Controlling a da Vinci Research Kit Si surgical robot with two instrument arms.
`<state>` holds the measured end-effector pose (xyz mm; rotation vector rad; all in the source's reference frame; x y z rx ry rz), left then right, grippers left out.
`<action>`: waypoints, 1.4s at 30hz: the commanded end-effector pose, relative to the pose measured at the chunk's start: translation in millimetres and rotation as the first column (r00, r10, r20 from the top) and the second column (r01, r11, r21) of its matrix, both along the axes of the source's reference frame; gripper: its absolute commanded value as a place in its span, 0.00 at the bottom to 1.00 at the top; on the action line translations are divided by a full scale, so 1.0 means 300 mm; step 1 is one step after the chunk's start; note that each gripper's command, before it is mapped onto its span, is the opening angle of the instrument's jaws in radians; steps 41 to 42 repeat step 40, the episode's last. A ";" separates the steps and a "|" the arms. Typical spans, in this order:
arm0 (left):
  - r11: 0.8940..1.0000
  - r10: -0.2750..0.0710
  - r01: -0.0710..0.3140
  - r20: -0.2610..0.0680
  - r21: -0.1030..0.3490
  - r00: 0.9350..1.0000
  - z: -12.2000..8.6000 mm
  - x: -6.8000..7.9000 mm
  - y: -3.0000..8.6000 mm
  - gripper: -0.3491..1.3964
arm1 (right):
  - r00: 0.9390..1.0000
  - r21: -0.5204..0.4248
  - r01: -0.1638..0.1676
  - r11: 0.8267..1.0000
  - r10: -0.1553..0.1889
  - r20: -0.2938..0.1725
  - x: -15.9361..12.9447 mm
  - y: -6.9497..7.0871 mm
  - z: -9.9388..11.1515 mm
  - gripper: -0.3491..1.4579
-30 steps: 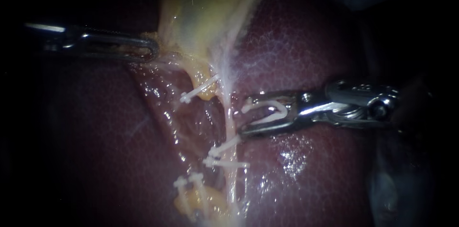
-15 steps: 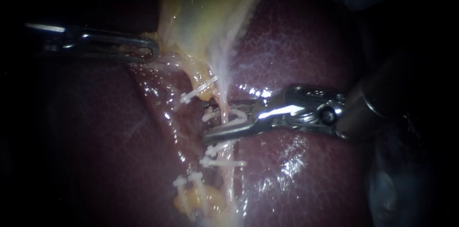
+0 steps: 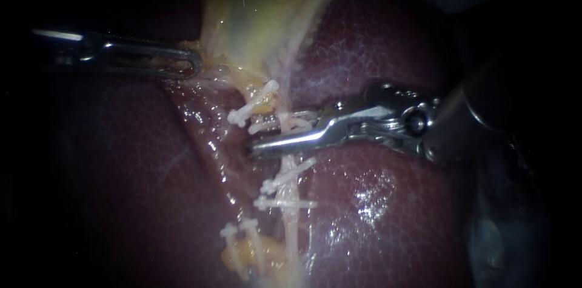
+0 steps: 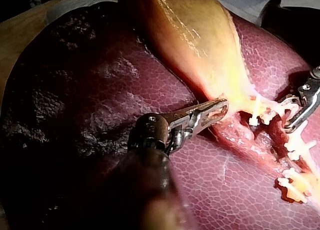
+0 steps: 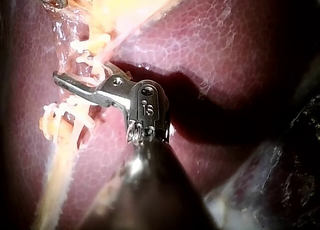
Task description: Clipping third clip right tube
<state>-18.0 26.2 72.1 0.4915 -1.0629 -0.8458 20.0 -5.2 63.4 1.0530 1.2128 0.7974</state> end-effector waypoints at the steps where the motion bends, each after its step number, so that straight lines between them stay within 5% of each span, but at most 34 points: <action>1: 1.000 0.000 0.000 0.000 0.000 1.000 0.0000 0.0000 0.0000 0.00 | 1.000 0.000 -0.002 1.000 0.002 -0.002 -0.0001 0.0001 0.0000 0.45; 8: 1.000 0.000 0.000 0.000 0.000 1.000 -0.0001 -0.0001 0.0000 0.00 | 1.000 0.001 -0.001 1.000 0.001 -0.006 -0.0010 0.0005 -0.0004 0.39; 21: 1.000 -0.001 0.001 0.000 0.000 1.000 -0.0004 -0.0003 -0.0001 0.00 | 0.998 0.011 0.020 1.000 -0.019 -0.052 -0.0038 0.0009 -0.0017 0.00; 42: 1.000 -0.001 0.001 0.000 0.001 1.000 -0.0007 -0.0004 0.0001 0.00 | 0.998 0.052 0.042 0.998 -0.038 -0.058 -0.0033 0.0002 -0.0033 0.00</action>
